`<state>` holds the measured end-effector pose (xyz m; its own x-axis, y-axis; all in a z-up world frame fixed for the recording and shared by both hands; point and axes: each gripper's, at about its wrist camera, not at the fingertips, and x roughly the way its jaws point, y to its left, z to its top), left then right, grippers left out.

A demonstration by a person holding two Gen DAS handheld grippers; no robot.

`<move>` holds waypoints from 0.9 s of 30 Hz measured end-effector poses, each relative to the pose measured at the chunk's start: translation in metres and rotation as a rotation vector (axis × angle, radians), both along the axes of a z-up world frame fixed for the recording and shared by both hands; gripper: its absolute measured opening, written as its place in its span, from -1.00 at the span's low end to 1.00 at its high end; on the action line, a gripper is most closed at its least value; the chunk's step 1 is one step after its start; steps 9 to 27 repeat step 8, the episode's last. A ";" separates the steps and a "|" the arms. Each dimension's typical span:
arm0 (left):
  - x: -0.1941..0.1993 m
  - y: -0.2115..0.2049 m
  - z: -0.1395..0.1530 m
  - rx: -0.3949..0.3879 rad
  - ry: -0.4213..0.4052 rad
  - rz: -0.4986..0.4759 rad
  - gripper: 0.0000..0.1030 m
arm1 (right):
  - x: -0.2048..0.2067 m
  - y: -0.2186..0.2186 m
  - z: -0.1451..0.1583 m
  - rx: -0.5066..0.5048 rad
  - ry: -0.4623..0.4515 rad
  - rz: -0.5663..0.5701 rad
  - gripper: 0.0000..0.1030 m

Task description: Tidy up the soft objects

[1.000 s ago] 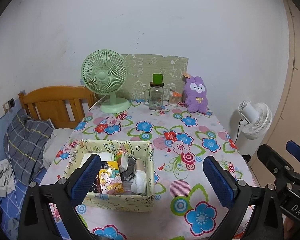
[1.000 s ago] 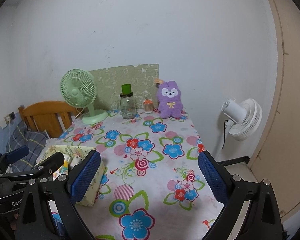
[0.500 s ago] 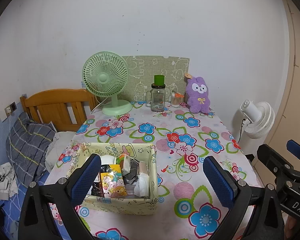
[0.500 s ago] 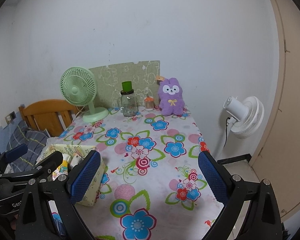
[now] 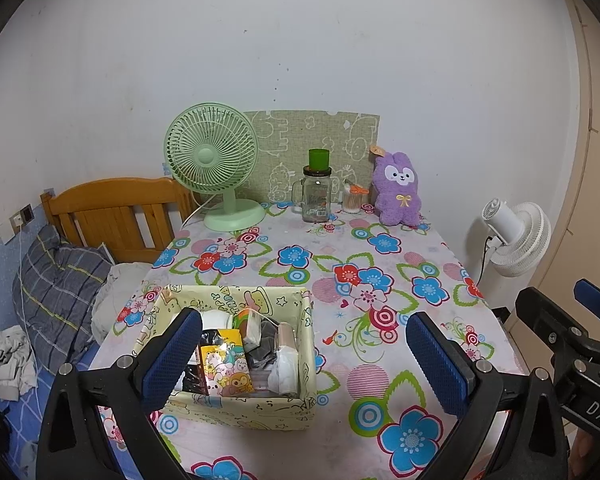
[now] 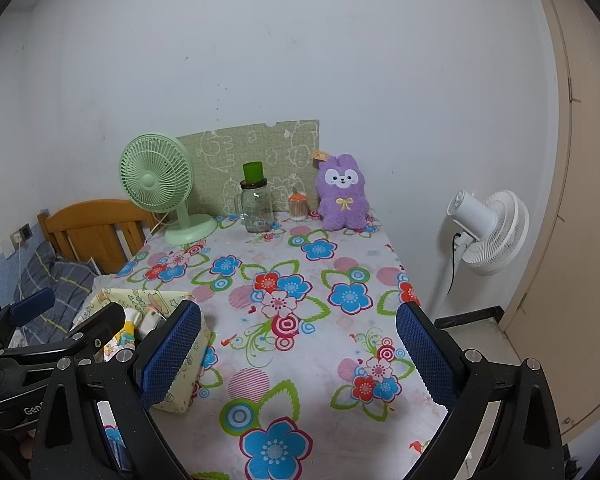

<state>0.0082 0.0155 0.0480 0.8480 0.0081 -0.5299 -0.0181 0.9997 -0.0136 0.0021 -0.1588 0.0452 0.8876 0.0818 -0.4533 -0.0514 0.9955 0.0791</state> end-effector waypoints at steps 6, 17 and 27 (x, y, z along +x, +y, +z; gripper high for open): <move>0.000 0.001 0.000 0.002 0.001 0.001 0.99 | 0.001 -0.001 -0.002 0.004 0.004 -0.003 0.93; 0.001 0.001 -0.001 0.001 0.002 0.001 0.99 | 0.001 -0.001 -0.002 0.004 0.004 -0.003 0.93; 0.001 0.001 -0.001 0.001 0.002 0.001 0.99 | 0.001 -0.001 -0.002 0.004 0.004 -0.003 0.93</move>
